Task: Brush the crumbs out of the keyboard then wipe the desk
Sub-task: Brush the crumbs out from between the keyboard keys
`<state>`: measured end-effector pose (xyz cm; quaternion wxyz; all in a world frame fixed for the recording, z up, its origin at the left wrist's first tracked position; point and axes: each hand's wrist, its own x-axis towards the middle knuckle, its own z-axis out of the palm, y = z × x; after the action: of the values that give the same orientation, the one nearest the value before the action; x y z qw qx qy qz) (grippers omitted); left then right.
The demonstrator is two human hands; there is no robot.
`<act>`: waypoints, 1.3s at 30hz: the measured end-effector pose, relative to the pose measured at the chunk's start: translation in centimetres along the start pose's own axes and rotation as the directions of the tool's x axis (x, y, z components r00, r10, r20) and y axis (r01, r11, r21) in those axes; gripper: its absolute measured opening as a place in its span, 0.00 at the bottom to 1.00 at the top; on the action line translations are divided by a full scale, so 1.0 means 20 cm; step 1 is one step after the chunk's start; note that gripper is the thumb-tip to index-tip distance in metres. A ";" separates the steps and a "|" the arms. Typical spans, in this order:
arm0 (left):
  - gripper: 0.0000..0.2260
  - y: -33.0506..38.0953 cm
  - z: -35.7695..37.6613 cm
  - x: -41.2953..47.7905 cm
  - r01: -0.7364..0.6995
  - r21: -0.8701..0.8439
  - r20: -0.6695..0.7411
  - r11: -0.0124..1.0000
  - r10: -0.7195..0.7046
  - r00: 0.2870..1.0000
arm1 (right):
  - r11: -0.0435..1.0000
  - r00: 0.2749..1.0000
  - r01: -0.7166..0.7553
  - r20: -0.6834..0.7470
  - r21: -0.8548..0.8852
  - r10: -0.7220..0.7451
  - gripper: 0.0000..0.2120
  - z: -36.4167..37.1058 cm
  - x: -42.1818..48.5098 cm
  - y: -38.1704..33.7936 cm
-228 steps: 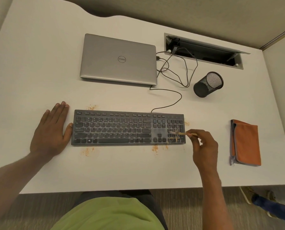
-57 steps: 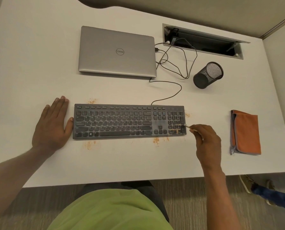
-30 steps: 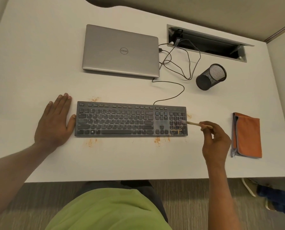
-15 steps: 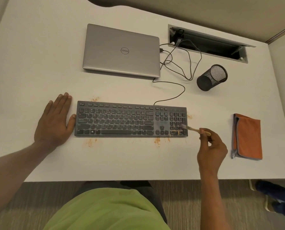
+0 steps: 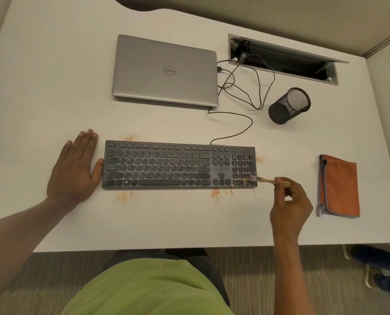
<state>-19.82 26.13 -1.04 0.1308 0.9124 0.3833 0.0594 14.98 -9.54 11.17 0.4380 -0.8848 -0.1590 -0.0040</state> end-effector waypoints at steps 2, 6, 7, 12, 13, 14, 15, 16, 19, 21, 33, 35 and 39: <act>0.32 0.00 0.00 0.00 0.001 0.003 0.002 1.000 -0.001 1.000 | 1.000 1.000 0.010 -0.012 0.029 -0.010 0.08 0.02 0.02 -0.02; 0.31 0.01 0.00 0.00 0.007 -0.008 0.000 1.000 -0.007 1.000 | 0.999 0.999 0.030 0.025 0.022 -0.030 0.06 0.04 0.01 0.00; 0.31 0.01 -0.01 0.00 0.010 -0.009 0.000 1.000 -0.010 1.000 | 0.999 0.999 0.036 0.040 0.015 -0.036 0.06 0.03 -0.01 0.01; 0.32 0.01 0.00 0.00 0.006 0.001 0.002 1.000 -0.006 1.000 | 0.999 0.997 0.033 0.068 -0.013 -0.032 0.04 -0.03 -0.09 0.03; 0.32 0.01 0.00 0.00 0.006 0.002 0.003 1.000 -0.006 1.000 | 0.999 0.998 0.034 0.050 -0.005 -0.033 0.05 -0.04 -0.08 0.02; 0.32 0.01 0.00 0.00 0.006 0.002 0.004 1.000 -0.006 1.000 | 0.999 0.999 0.036 0.028 0.007 -0.036 0.05 -0.04 -0.08 0.01; 0.32 0.01 0.00 0.00 0.006 0.002 0.006 1.000 -0.006 1.000 | 0.999 0.999 0.045 0.008 0.017 -0.045 0.06 -0.03 -0.06 0.00; 0.32 0.01 0.00 -0.01 0.007 0.003 0.008 1.000 -0.007 1.000 | 0.998 0.998 0.057 0.000 0.024 -0.057 0.07 -0.02 -0.05 -0.01; 0.32 0.00 0.00 0.00 0.009 -0.003 0.010 1.000 -0.009 1.000 | 0.995 0.995 0.090 0.029 0.042 -0.092 0.07 0.01 0.00 -0.05; 0.32 0.00 0.00 0.00 0.011 -0.005 0.006 1.000 -0.011 1.000 | 0.987 0.982 0.153 0.101 0.056 -0.158 0.06 0.02 0.02 -0.06; 0.32 0.01 0.00 -0.01 0.000 -0.001 -0.011 1.000 0.000 1.000 | 0.950 0.916 0.292 0.318 -0.111 -0.244 0.07 -0.04 0.13 0.02; 0.32 0.01 0.00 -0.01 0.001 0.001 -0.010 1.000 -0.001 1.000 | 0.956 0.928 0.278 0.282 -0.095 -0.242 0.07 -0.06 0.13 0.00; 0.32 0.01 0.00 -0.01 0.002 0.002 -0.009 1.000 -0.002 1.000 | 0.966 0.918 0.258 0.306 0.020 -0.252 0.06 -0.03 0.11 -0.07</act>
<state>-19.79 25.89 -1.01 0.1284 0.9118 0.3848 0.0631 16.83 -8.68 12.95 0.3946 -0.8510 -0.3385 0.0743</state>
